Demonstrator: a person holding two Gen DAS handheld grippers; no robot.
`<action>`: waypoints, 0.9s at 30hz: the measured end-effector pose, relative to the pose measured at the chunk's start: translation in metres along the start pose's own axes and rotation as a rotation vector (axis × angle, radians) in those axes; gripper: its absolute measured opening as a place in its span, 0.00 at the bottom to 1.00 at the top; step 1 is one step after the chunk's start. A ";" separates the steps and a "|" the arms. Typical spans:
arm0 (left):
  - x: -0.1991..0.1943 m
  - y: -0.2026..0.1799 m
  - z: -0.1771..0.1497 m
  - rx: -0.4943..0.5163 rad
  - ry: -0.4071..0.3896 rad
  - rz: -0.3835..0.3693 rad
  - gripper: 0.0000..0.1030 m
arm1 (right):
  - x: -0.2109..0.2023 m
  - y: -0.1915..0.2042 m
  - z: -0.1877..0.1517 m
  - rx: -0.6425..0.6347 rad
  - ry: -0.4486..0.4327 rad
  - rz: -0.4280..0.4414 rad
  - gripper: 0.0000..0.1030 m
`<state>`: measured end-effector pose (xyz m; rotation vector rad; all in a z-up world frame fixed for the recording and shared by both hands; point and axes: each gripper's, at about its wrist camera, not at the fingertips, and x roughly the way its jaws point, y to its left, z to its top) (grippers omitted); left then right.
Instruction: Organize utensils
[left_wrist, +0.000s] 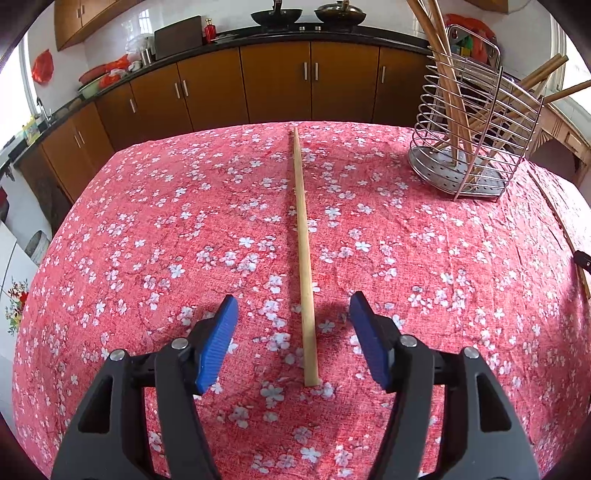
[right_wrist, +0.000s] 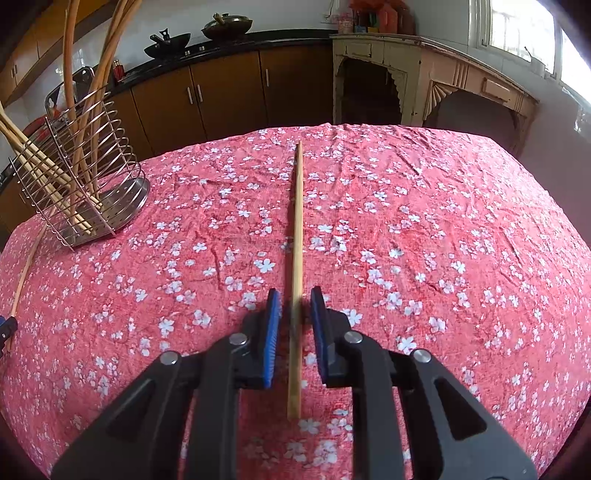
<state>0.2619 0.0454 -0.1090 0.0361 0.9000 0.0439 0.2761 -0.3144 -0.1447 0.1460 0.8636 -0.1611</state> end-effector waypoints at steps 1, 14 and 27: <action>0.000 0.002 0.000 -0.007 0.003 -0.001 0.67 | 0.000 0.000 0.000 0.000 0.000 0.002 0.19; 0.004 0.007 -0.001 -0.009 0.022 -0.016 0.83 | 0.000 0.008 -0.001 -0.024 0.002 0.011 0.29; 0.006 0.003 0.000 -0.005 0.026 -0.019 0.87 | 0.000 0.009 -0.001 -0.030 0.002 0.014 0.32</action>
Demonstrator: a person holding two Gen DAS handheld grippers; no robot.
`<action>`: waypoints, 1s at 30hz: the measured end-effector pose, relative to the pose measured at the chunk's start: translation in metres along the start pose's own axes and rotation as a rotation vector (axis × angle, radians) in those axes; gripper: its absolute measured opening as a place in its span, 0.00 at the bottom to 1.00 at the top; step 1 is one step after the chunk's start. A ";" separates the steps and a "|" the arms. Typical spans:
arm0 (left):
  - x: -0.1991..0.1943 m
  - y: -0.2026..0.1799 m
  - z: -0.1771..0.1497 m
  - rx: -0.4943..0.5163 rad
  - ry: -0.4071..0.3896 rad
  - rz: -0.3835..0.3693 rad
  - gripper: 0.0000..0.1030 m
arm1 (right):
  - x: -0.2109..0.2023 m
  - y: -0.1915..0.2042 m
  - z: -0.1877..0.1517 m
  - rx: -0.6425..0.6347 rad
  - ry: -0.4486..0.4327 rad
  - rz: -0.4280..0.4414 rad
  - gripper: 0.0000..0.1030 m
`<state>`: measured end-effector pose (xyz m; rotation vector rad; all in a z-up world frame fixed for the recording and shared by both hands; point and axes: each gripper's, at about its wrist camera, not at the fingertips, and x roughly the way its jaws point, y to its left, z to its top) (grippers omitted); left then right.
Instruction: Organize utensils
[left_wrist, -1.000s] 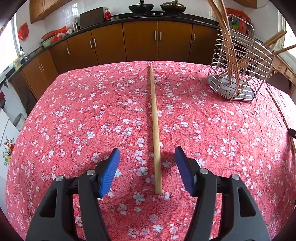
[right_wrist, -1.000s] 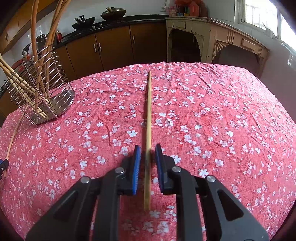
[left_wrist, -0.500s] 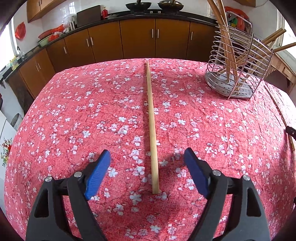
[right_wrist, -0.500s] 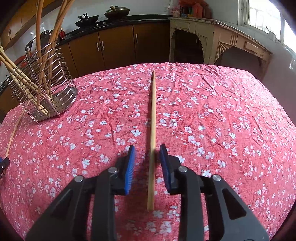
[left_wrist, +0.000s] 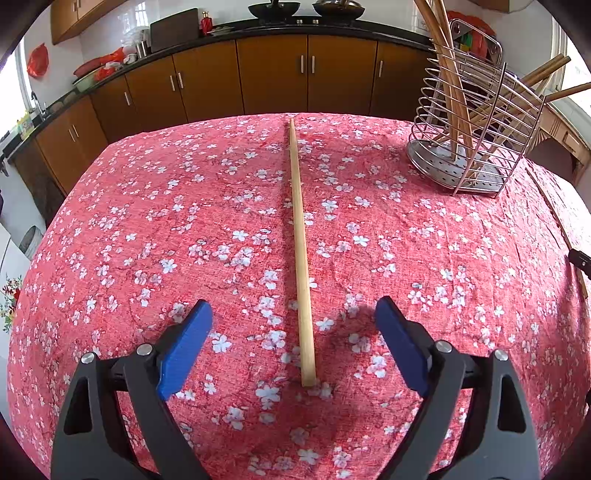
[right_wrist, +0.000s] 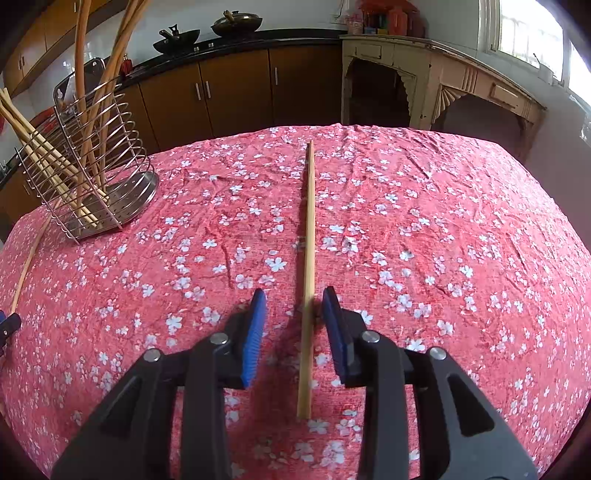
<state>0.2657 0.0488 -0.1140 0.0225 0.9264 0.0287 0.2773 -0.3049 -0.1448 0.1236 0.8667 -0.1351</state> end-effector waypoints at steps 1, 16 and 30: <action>0.001 -0.002 0.000 0.001 0.001 0.000 0.89 | 0.000 -0.001 0.000 -0.002 0.000 0.001 0.32; 0.008 -0.004 0.000 -0.007 0.017 0.003 0.98 | 0.003 -0.004 0.001 0.002 0.007 -0.025 0.50; 0.007 -0.005 0.000 -0.007 0.019 0.005 0.98 | -0.017 -0.003 -0.024 -0.041 0.005 0.011 0.45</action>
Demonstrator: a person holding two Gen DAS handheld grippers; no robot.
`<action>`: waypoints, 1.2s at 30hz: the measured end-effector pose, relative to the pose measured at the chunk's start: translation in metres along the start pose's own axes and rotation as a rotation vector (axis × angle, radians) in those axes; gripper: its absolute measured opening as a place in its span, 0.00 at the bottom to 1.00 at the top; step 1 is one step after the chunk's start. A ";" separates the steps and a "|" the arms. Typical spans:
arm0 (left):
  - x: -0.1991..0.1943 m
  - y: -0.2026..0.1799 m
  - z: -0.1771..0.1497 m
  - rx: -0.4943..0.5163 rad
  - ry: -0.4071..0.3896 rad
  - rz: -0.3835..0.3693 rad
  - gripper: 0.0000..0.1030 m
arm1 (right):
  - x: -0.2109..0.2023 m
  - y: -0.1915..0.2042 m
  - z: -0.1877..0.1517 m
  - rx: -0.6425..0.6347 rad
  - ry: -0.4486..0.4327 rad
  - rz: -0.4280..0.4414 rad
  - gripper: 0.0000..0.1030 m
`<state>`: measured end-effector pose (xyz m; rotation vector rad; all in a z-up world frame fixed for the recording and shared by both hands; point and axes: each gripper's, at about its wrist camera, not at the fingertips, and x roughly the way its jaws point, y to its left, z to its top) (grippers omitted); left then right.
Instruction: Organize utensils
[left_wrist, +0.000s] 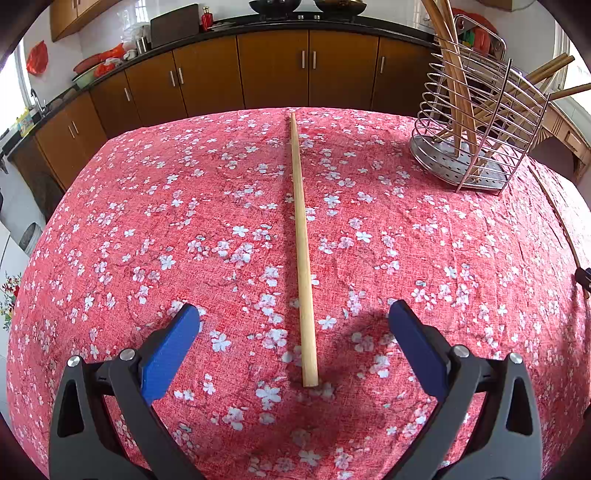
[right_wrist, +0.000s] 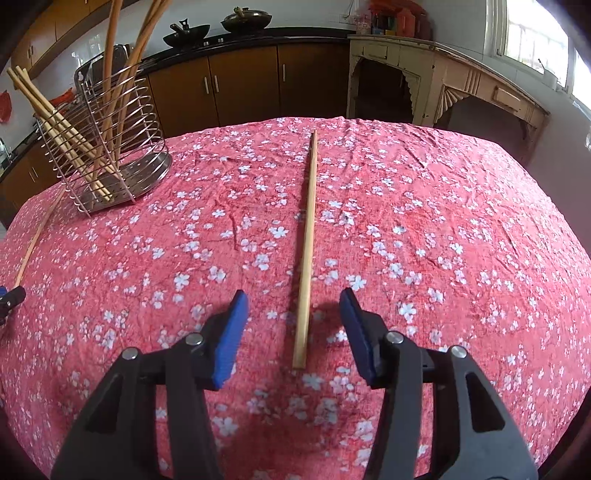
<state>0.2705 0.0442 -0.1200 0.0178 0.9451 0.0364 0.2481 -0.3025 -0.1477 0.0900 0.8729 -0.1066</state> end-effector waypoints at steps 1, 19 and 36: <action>0.000 0.001 0.000 0.000 0.000 0.000 0.98 | -0.002 0.000 -0.002 -0.002 -0.001 0.002 0.43; -0.013 -0.004 -0.018 -0.001 -0.027 -0.050 0.84 | -0.017 -0.006 -0.017 0.026 -0.004 0.024 0.13; -0.020 -0.016 -0.022 0.035 -0.043 -0.030 0.52 | -0.021 -0.006 -0.020 0.034 -0.001 0.017 0.09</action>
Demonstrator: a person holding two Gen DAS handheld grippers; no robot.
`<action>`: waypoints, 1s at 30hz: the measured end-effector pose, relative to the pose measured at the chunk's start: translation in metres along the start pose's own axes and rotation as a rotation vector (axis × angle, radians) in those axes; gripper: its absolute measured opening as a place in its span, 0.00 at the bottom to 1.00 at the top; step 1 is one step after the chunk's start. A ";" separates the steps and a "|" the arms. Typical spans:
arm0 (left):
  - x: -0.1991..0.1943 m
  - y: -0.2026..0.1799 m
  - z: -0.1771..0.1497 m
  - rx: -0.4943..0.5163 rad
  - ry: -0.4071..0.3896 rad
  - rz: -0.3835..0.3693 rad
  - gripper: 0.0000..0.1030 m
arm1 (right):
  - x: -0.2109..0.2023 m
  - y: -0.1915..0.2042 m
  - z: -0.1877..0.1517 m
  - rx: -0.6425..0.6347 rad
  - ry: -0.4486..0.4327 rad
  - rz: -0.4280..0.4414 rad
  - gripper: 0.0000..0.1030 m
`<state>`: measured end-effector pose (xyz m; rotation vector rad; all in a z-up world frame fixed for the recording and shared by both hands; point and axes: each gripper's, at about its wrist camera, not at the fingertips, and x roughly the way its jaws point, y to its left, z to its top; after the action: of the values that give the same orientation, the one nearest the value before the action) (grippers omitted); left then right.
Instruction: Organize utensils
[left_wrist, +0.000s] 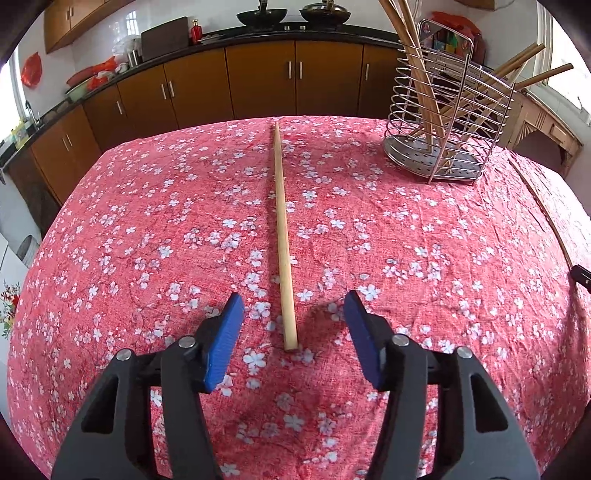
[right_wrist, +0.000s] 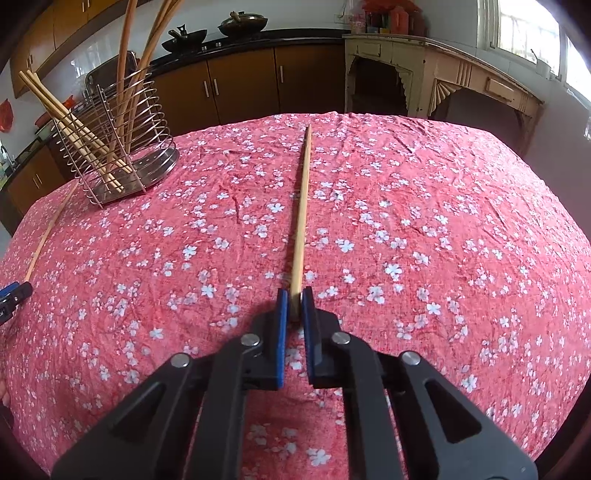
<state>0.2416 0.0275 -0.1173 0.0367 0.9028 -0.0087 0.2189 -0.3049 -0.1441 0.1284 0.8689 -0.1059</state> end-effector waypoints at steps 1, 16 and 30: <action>0.000 0.000 0.000 -0.004 -0.003 0.000 0.46 | 0.000 0.000 0.000 0.005 0.000 0.000 0.09; -0.010 0.004 -0.006 0.013 -0.008 0.002 0.07 | -0.004 -0.003 -0.001 0.031 -0.001 -0.011 0.07; -0.058 0.021 -0.019 0.017 -0.103 -0.056 0.07 | -0.048 -0.005 -0.005 -0.011 -0.095 -0.026 0.07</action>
<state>0.1919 0.0488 -0.0829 0.0264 0.8008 -0.0698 0.1830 -0.3074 -0.1107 0.1014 0.7766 -0.1309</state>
